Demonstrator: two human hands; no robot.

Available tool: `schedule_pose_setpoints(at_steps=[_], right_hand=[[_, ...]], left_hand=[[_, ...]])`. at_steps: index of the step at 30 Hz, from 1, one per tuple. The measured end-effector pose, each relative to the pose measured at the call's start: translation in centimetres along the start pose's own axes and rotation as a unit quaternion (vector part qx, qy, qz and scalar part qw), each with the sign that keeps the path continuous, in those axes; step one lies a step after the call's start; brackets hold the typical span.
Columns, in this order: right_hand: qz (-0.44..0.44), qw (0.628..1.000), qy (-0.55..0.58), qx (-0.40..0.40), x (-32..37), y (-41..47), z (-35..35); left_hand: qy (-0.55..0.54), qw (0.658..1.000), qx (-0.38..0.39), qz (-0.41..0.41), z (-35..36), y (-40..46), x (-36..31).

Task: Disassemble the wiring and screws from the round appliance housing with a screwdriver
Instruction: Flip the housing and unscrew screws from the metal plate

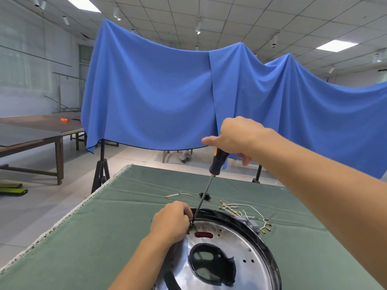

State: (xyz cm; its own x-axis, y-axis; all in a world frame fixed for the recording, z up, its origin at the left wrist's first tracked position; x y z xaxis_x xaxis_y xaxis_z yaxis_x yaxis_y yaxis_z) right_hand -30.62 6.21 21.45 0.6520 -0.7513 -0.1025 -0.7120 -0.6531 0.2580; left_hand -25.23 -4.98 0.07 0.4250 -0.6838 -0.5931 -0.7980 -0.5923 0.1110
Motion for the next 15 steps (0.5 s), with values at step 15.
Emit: schedule_pose_setpoints(at_steps=[15], right_hand=[[0.027,0.999,-0.026,-0.021,-3.0,-0.4,0.7]], left_hand=[[0.011,1.000,-0.008,0.006,0.1,0.0,0.0]])
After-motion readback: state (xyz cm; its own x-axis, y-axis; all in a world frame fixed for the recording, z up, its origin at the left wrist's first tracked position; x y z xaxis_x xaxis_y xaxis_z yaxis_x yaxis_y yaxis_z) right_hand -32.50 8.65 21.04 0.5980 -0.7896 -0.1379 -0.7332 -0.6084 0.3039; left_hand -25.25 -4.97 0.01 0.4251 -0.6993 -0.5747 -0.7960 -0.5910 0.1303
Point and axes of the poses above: each hand's wrist, its own y-axis towards the middle knuckle, its own z-axis out of the palm, x = y × z, the point moved 2 cm from there along y, towards the middle knuckle, and after that the axes turned 6 degrees about -z, right-handed, at the moved point
